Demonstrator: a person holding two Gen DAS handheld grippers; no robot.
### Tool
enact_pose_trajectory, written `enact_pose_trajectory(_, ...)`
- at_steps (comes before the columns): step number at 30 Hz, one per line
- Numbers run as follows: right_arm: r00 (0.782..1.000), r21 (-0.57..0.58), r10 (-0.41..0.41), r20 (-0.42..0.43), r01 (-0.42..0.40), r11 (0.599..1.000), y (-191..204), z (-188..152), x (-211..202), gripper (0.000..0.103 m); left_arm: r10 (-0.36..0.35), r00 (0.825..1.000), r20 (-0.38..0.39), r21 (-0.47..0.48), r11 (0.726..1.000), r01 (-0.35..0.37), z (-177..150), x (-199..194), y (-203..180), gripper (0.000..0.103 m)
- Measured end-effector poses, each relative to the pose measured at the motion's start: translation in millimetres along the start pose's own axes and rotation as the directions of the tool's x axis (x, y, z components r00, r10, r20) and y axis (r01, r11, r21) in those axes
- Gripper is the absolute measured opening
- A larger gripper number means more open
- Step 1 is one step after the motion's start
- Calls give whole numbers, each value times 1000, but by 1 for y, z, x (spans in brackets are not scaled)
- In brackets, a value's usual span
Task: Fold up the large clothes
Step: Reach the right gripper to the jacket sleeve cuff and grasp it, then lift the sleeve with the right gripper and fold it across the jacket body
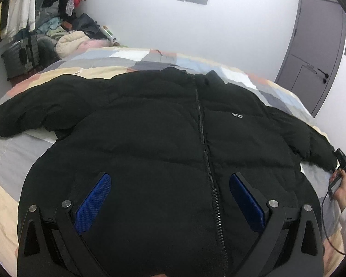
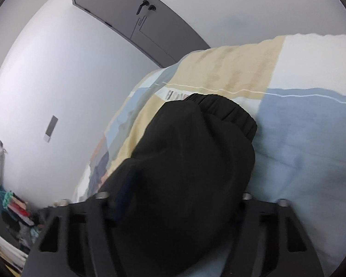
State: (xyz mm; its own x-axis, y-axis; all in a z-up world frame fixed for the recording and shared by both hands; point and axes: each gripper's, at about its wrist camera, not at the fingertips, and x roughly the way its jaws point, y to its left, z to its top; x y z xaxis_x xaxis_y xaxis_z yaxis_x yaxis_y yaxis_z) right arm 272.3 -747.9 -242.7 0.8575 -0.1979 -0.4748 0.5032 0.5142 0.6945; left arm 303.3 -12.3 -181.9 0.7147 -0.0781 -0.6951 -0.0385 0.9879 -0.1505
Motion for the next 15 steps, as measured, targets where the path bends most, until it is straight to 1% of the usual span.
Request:
enact_pose_trajectory(1, 1000, 3, 16, -1, -16, 1000, 1, 1, 2, 44, 2, 1000, -3, 3, 1000, -2, 0, 1, 0, 103)
enact_pose_trajectory(2, 1000, -12, 8, 4, -8, 1000, 6, 1, 1, 40, 6, 1000, -6, 7, 1000, -6, -1, 2, 1, 103)
enact_pose_trajectory(4, 1000, -43, 1, 27, 0, 999, 15, 4, -4, 22, 7, 1000, -7, 11, 1000, -7, 0, 1, 2, 103)
enact_pose_trajectory(5, 1000, -62, 11, 29, -9, 998, 23, 6, -11, 19, 11, 1000, -1, 12, 1000, -11, 0, 0, 3, 103)
enact_pose_trajectory(6, 999, -70, 17, 30, -15, 997, 28, 8, -14, 12, 12, 1000, 6, 13, 1000, -12, 0, -3, 4, 103)
enact_pose_trajectory(7, 999, -82, 21, 31, -19, 997, 34, 12, -19, 9, 11, 1000, 10, 14, 1000, -11, 0, -5, 5, 103)
enact_pose_trajectory(9, 998, -108, 29, 54, -23, 994, 50, 23, -33, 6, 18, 1000, 14, 36, 999, -18, -1, -9, 4, 103)
enact_pose_trajectory(11, 993, -141, 43, 107, -28, 990, 69, 34, -59, 5, 46, 999, 22, 85, 995, -48, -2, -15, -2, 103)
enact_pose_trajectory(15, 988, -199, 61, 144, -31, 980, 104, 51, -96, 3, 14, 999, 47, 116, 993, -19, -6, -32, -5, 103)
